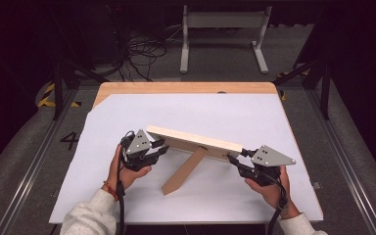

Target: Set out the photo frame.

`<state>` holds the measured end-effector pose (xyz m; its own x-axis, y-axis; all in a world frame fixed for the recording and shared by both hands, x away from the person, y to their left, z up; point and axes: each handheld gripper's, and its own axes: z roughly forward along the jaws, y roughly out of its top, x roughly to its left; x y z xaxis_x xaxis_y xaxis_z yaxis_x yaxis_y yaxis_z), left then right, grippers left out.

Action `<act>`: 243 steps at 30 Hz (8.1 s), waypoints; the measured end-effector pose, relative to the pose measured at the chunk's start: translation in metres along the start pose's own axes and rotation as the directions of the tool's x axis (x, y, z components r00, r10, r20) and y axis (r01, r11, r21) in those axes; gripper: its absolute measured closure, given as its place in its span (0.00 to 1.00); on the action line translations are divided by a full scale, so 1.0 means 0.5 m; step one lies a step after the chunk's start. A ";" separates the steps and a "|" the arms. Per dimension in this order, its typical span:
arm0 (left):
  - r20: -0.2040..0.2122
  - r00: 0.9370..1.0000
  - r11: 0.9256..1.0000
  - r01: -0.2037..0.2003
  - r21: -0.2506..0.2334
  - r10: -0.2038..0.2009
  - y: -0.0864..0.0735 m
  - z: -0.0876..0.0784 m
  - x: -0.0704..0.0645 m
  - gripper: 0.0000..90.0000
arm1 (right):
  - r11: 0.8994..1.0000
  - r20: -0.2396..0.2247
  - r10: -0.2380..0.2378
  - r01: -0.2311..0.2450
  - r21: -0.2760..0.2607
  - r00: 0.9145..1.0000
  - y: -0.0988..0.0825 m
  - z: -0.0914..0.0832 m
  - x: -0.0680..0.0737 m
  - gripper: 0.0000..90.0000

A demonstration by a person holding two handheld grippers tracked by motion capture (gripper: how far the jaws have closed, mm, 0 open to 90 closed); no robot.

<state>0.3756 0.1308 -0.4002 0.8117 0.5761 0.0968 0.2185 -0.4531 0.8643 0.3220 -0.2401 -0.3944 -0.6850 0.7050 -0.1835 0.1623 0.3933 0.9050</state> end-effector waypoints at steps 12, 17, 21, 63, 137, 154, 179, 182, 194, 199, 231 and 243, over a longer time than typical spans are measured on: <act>-0.001 1.000 1.000 -0.004 0.006 0.004 0.008 -0.001 -0.005 0.79 | 1.000 -0.013 -0.023 0.023 0.005 1.000 0.001 -0.008 0.016 0.71; -0.001 1.000 1.000 -0.007 0.003 0.007 0.014 0.001 -0.012 0.78 | 0.999 -0.015 -0.034 0.034 0.007 0.999 0.001 -0.012 0.024 0.71; 0.003 1.000 1.000 -0.010 0.009 0.010 0.019 0.005 -0.016 0.78 | 0.999 -0.017 -0.043 0.043 0.008 0.999 0.000 -0.015 0.031 0.71; 0.050 0.999 0.999 -0.013 0.045 0.010 0.067 0.032 -0.021 0.94 | 0.991 -0.086 -0.131 0.131 0.000 0.988 0.011 -0.030 0.119 0.78; 0.079 0.997 0.999 -0.022 -0.025 0.024 -0.004 -0.054 -0.094 0.81 | 0.971 -0.244 -0.161 0.197 0.133 0.956 -0.042 0.031 0.192 0.88; 0.174 0.984 0.997 -0.028 -0.072 0.040 -0.008 -0.040 -0.220 0.56 | 0.981 -0.262 -0.112 0.149 0.127 0.959 -0.052 0.057 0.194 0.86; 0.066 0.991 0.983 0.124 -0.138 -0.116 -0.003 0.017 -0.204 0.44 | 0.977 -0.237 -0.109 0.147 0.153 0.965 -0.056 0.087 0.213 0.63; 0.085 0.992 0.985 0.109 -0.134 -0.098 -0.007 0.011 -0.191 0.44 | 0.979 -0.235 -0.100 0.138 0.153 0.967 -0.055 0.070 0.190 0.55; 0.182 0.983 0.995 0.039 -0.093 -0.021 -0.015 -0.005 -0.137 0.46 | 0.991 -0.130 -0.006 0.024 0.132 0.991 -0.056 0.030 0.104 0.46; 0.195 0.981 0.997 0.015 -0.076 0.000 -0.017 -0.016 -0.120 0.47 | 0.990 -0.123 -0.005 0.022 0.138 0.992 -0.057 0.030 0.100 0.45; 0.019 0.991 0.985 0.132 -0.112 -0.130 -0.051 0.005 -0.161 0.49 | 0.988 -0.098 -0.007 0.022 0.156 0.995 -0.061 0.034 0.094 0.36; 0.054 0.980 0.966 0.198 -0.166 -0.191 -0.044 0.007 -0.151 0.55 | 0.986 -0.096 -0.009 0.025 0.162 0.995 -0.061 0.035 0.093 0.33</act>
<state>0.3115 0.0948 -0.4282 0.7830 0.6143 -0.0975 0.2816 -0.2104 0.9362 0.2977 -0.2089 -0.4373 -0.7513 0.6417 -0.1541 0.2585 0.5010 0.8259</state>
